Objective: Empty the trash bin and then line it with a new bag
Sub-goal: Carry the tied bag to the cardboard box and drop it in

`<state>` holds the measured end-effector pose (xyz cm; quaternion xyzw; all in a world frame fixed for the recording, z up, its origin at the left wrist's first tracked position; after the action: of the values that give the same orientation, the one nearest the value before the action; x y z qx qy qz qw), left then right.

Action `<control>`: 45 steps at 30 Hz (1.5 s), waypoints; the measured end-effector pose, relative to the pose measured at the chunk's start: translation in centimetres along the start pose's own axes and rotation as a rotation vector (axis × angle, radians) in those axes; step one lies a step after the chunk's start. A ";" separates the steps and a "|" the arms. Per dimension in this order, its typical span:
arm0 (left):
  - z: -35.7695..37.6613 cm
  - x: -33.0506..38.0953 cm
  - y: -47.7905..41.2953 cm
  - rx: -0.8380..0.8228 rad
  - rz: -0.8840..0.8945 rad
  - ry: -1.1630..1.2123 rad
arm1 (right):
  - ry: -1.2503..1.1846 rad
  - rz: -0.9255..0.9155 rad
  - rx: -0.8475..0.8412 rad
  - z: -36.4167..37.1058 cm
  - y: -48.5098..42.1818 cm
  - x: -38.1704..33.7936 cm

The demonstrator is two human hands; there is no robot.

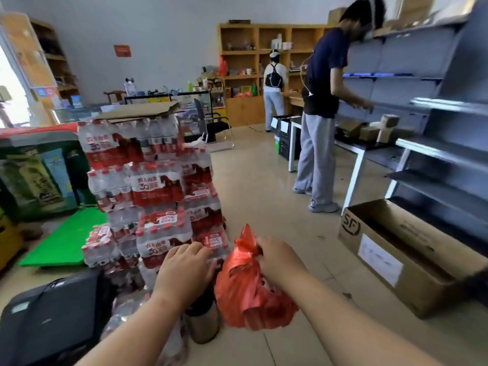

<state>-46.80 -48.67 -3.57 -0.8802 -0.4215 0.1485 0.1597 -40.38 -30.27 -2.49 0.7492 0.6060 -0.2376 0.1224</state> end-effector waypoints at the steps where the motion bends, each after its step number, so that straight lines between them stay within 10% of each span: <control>1: 0.3 2.0 -1.1 0.008 0.022 0.011 | 0.012 0.023 0.018 -1.3 0.4 1.8; 22: 5.5 37.9 -18.6 0.022 0.473 0.275 | 0.105 0.558 0.376 -19.6 9.6 32.6; 45: 16.1 63.3 -45.8 0.081 0.845 0.368 | 0.097 0.924 0.520 -31.6 -3.4 61.1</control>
<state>-47.02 31.02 -7.58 -0.9796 0.0156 0.0583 0.1915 -27.79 37.38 -5.88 0.9538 0.1391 -0.2663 -0.0035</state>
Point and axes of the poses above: each hand's wrist, its own y-axis away from the middle knuckle, its own z-axis out of the palm, x = y × z, the point moved 1 cm from there along -y, towards the middle knuckle, and after that the axes turned 1 degree about -y, right-handed, at the moved point
